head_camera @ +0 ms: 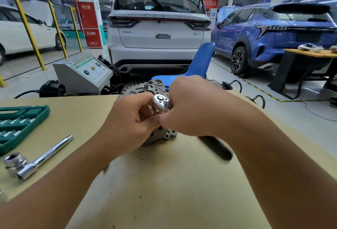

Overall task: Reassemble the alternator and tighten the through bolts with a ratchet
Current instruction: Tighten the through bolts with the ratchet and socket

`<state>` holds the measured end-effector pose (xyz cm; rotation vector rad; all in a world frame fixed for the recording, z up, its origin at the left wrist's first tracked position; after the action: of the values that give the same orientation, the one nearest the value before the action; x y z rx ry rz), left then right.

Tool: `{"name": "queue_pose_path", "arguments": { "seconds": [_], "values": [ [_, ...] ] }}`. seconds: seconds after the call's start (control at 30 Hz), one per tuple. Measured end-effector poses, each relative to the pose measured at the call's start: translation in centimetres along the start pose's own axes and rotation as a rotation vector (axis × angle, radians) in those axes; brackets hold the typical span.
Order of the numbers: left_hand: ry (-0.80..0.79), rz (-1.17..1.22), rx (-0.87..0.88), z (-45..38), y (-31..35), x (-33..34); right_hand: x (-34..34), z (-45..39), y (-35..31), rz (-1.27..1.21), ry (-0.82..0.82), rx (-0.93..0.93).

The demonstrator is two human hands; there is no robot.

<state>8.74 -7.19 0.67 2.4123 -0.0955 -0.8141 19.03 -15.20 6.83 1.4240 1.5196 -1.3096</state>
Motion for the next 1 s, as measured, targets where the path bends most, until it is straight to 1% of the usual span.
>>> {"name": "queue_pose_path", "arguments": {
  "seconds": [0.1, 0.17, 0.2, 0.3, 0.4, 0.47, 0.57, 0.67, 0.8, 0.93, 1.0],
  "values": [
    [-0.021, -0.001, -0.022, 0.0, -0.6, -0.1, -0.1, 0.0, 0.0, -0.048, -0.035, -0.006],
    [-0.067, 0.019, -0.03, 0.0, -1.0, 0.0, -0.2, -0.1, -0.1, -0.011, -0.017, -0.015],
    [-0.065, 0.018, -0.017, 0.0, -1.0, 0.1, -0.2, -0.1, -0.1, 0.008, 0.004, -0.014],
    [-0.008, 0.045, 0.018, 0.1, -0.3, 0.0, -0.1, 0.0, -0.3, -0.01, 0.048, -0.021],
    [0.031, 0.079, 0.001, 0.1, -0.5, -0.1, 0.0, 0.1, -0.8, -0.092, 0.017, -0.032],
    [-0.001, 0.102, -0.001, 0.0, -0.5, -0.2, -0.3, 0.1, -0.8, -0.09, 0.015, -0.038],
    [-0.088, 0.093, 0.001, -0.1, -0.7, 0.0, -0.8, 0.1, -0.5, -0.018, 0.031, -0.035],
    [-0.035, 0.025, 0.006, 0.0, -0.8, 0.0, -0.7, 0.3, -0.4, 0.006, 0.04, -0.037],
    [0.011, 0.008, 0.005, 0.1, -0.5, 0.0, -0.4, 0.3, -0.7, -0.069, -0.032, -0.034],
    [-0.09, 0.003, 0.005, 0.0, -0.8, -0.1, -0.7, 0.1, -0.3, 0.02, 0.012, -0.025],
    [-0.093, -0.025, 0.027, 0.1, -0.7, 0.0, -0.5, 0.2, -0.2, 0.055, 0.028, -0.037]
  ]
}}
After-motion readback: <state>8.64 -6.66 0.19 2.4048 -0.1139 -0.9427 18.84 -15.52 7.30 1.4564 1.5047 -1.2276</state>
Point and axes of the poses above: each hand's wrist, its own z-axis away from the middle knuckle, its own x-axis out of the palm, y = z × x, the point moved 7 cm from there along -z, towards the middle knuckle, and after that the axes turned 3 degrees about -z, right-handed, at the moved point
